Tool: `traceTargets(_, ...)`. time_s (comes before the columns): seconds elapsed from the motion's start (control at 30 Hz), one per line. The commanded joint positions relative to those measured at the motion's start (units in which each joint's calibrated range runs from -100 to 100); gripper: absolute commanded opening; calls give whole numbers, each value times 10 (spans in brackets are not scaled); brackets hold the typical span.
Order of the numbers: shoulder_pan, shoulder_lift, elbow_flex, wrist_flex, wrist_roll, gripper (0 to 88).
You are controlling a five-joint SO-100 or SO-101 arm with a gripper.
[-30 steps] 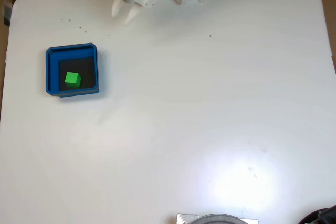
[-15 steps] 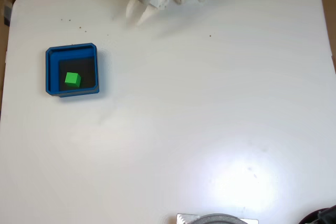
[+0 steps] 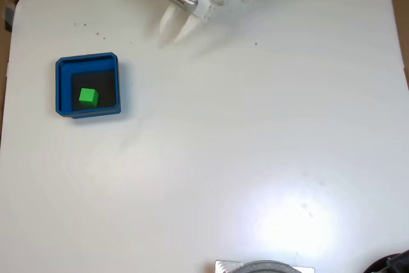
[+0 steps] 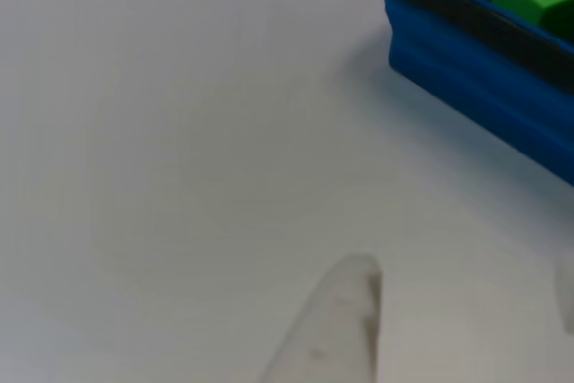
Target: Pick up green cube and drop it in the blue box
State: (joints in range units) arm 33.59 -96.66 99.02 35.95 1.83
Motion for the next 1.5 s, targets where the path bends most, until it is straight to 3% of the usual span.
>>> traceTargets(0.0,-32,-15,8,-42,-2,145)
traceTargets(0.27,-173,-18,6,-39,0,145)
traceTargets(0.57,-231,-18,6,-38,1,145)
traceTargets(1.07,-408,-18,4,-40,-1,145)
traceTargets(1.47,-415,-19,4,-40,-2,132)
